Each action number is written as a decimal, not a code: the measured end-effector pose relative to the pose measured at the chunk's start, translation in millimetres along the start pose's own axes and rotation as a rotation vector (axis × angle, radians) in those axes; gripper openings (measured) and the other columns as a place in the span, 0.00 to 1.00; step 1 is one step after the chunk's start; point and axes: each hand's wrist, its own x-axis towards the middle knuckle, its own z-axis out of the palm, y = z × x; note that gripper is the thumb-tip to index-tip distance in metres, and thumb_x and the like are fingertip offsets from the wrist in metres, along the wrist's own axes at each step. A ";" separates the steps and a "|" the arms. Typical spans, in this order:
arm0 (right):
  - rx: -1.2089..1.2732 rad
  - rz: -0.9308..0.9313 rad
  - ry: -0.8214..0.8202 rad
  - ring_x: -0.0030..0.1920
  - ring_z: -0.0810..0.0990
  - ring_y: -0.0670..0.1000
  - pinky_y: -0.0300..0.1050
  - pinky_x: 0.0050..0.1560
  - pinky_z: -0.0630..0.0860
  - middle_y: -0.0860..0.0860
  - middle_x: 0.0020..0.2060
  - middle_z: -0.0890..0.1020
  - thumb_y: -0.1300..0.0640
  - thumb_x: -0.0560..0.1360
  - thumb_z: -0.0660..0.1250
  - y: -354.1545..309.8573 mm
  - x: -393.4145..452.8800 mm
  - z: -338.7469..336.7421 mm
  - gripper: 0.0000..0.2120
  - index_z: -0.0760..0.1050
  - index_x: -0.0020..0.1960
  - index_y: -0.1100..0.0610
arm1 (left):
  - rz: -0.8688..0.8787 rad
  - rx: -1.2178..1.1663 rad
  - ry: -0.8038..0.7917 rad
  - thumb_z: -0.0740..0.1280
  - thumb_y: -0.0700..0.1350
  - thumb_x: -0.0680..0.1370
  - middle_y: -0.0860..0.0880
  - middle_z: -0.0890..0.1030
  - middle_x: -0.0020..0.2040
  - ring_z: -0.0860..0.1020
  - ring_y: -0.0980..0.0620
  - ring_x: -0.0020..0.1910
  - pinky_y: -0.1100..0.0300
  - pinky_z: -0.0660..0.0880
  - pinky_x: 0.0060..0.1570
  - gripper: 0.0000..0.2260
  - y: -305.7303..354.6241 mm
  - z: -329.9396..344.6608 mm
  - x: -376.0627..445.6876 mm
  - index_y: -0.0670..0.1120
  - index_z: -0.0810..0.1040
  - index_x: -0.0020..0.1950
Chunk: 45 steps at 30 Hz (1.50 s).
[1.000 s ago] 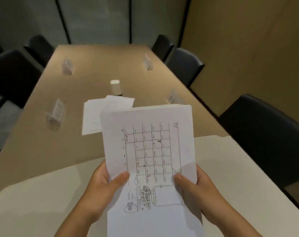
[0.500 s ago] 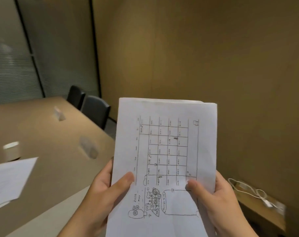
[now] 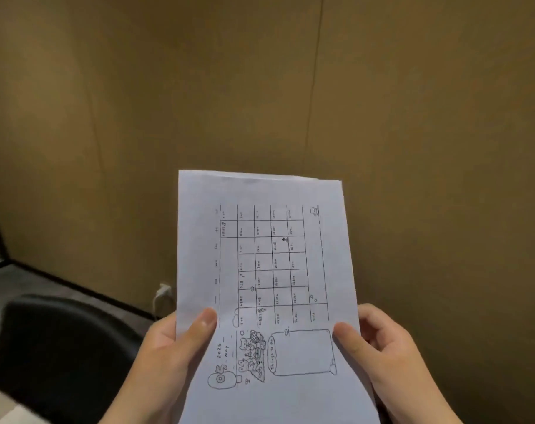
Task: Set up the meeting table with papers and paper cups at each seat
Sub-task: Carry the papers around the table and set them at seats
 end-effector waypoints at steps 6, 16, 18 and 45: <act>0.066 0.135 -0.081 0.47 0.86 0.52 0.38 0.41 0.81 0.52 0.48 0.87 0.55 0.74 0.71 31.3 96.1 -37.6 0.12 0.78 0.56 0.58 | -0.021 -0.047 -0.085 0.65 0.44 0.72 0.36 0.86 0.50 0.85 0.37 0.46 0.49 0.83 0.40 0.12 -36.1 41.0 117.9 0.42 0.86 0.48; -0.107 0.108 -0.346 0.39 0.80 0.45 0.35 0.41 0.74 0.49 0.40 0.85 0.44 0.69 0.68 69.3 345.8 -13.0 0.14 0.84 0.44 0.53 | 0.042 -0.092 -0.110 0.79 0.53 0.63 0.36 0.85 0.50 0.85 0.38 0.46 0.51 0.83 0.37 0.21 -39.8 26.6 357.3 0.41 0.85 0.50; -0.151 0.087 -0.335 0.38 0.78 0.47 0.39 0.41 0.73 0.52 0.39 0.84 0.41 0.67 0.68 76.9 388.5 2.0 0.19 0.83 0.43 0.57 | 0.053 -0.092 -0.070 0.79 0.53 0.64 0.37 0.85 0.52 0.85 0.38 0.48 0.51 0.83 0.40 0.21 -37.8 14.9 389.8 0.42 0.85 0.51; 0.223 -0.060 -1.313 0.43 0.86 0.49 0.36 0.37 0.79 0.50 0.43 0.88 0.50 0.74 0.69 161.2 731.4 641.1 0.11 0.84 0.50 0.56 | 0.560 0.056 1.064 0.64 0.42 0.75 0.37 0.85 0.54 0.83 0.40 0.54 0.49 0.81 0.52 0.12 67.0 -413.4 576.5 0.41 0.84 0.52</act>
